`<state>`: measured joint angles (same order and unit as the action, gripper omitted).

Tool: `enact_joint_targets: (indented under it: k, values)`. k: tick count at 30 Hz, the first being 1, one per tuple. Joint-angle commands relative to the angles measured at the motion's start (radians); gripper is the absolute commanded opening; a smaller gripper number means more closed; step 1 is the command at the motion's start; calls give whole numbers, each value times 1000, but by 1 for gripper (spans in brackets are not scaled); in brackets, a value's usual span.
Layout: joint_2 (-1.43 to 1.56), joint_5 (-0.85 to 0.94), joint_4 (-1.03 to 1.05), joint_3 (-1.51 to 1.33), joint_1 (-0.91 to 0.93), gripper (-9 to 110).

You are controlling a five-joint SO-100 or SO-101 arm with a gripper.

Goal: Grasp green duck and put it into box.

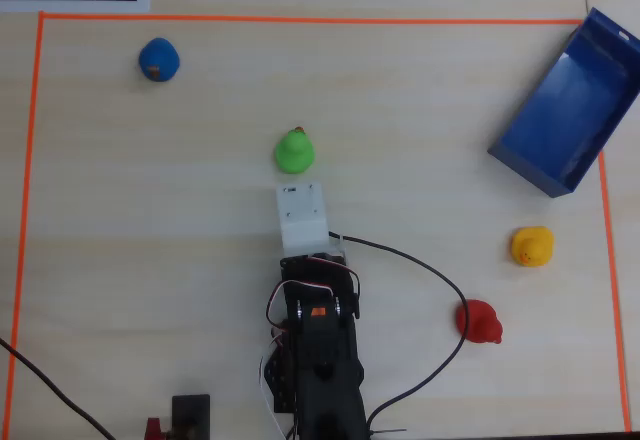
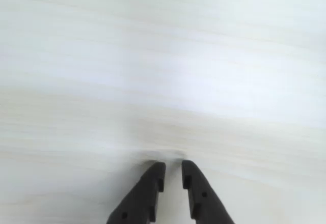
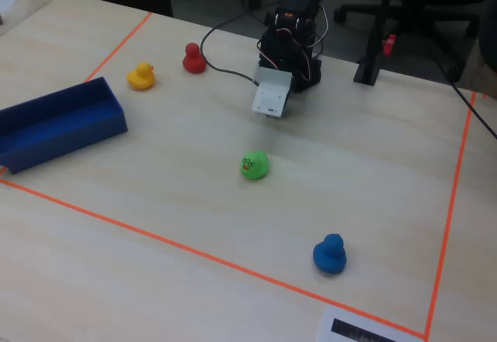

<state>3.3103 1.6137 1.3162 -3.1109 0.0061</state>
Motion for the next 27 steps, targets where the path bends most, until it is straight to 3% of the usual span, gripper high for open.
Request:
enact_joint_targets:
  k: [1, 9, 21, 27]
  values:
    - [2, -3, 29, 0, 2, 2]
    - [-46, 8, -66, 20, 40, 0]
    - [-650, -8, -637, 463, -44, 0]
    - [-905, -17, -1042, 540, -132, 0]
